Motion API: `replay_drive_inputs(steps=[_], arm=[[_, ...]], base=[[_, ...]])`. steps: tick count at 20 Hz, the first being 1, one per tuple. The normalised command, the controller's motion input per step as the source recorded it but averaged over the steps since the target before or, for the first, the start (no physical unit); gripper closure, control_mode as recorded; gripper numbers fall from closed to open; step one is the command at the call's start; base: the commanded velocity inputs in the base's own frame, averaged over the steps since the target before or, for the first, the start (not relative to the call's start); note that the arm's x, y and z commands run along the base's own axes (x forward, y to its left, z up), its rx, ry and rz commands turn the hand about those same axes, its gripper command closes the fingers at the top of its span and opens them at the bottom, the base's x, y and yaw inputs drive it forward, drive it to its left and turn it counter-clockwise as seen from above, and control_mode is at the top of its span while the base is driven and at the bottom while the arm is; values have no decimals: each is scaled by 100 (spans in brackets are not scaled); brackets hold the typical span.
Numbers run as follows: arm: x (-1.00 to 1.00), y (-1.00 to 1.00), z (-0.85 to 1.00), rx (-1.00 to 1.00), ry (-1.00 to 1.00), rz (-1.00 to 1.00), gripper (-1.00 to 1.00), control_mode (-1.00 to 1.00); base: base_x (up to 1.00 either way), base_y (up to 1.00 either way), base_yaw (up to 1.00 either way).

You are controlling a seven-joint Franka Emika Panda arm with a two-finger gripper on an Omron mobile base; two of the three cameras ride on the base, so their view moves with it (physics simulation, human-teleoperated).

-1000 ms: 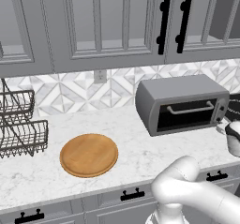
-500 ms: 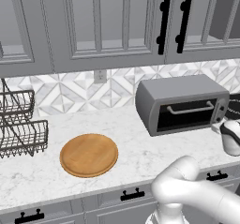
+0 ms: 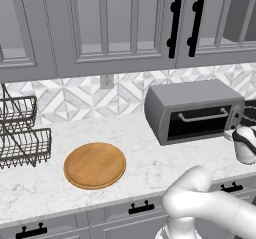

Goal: Pick up the kebab skewer and baguette bread, and place them inside the toaster oven. Close the toaster oven door and start by setting the timer.

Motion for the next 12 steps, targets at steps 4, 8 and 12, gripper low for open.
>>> replay_drive_inputs(steps=[4,8,12], arm=[[0,11,0,0,0,0,-100,-100],[3,5,0,0,0,0,-100,-100],[14,0,0,0,0,0,-100,-100]], base=[[0,0,0],[0,0,0],[0,0,0]])
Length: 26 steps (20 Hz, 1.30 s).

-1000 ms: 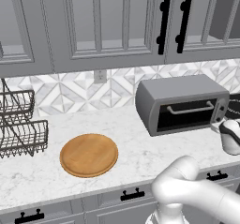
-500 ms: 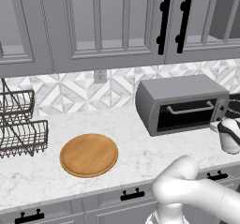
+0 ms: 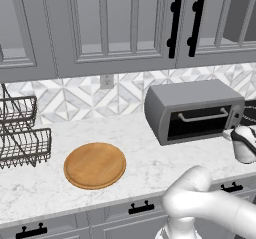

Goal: Pick up the kebab skewer and baguette bread, and place them inside the toaster oven. Close the toaster oven door and start by setting the timer.

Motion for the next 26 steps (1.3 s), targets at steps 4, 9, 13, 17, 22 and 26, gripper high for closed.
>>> replay_drive_inputs(steps=[4,9,13,17,22,26], arm=[[19,0,0,0,0,0,-100,-100],[0,0,0,0,0,1,-100,-100],[-5,0,0,0,0,0,-100,-100],[-16,0,-1,0,0,0,-100,-100],[-3,0,0,0,0,0,-100,-100],[6,0,0,0,0,0,-100,-100]], base=[[0,0,0],[0,0,0],[0,0,0],[0,0,0],[0,0,0],[0,0,0]])
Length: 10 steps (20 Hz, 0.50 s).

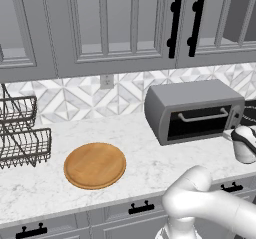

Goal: Pick up the kebab skewer and baguette bread, and place them inside the toaster oven. Close the toaster oven door and start by setting the timer.

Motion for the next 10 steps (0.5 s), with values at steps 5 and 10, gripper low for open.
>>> replay_drive_inputs(steps=[5,10], arm=[[4,0,0,0,0,0,-100,-100],[0,0,0,0,0,0,-100,-100]], base=[[0,0,0],[0,0,0]])
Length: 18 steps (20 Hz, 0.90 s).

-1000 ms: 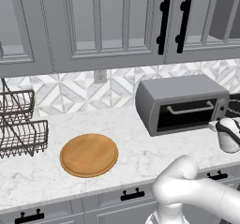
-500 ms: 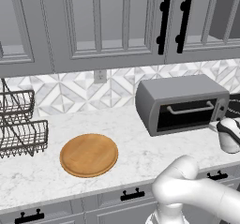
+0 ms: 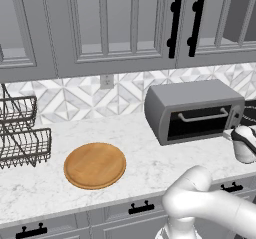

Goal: Pick up the kebab skewer and baguette bread, and place them inside the toaster oven. Close the toaster oven door and start by setting the timer.

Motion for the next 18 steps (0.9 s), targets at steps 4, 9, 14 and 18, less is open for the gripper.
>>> replay_drive_inputs(steps=[4,9,14,18], arm=[[0,0,0,0,0,0,100,-100],[2,0,0,0,0,0,100,-100],[18,3,0,0,0,0,100,-100],[6,2,0,0,0,0,100,-100]], base=[[0,0,0],[0,0,0],[0,0,0],[0,0,0]])
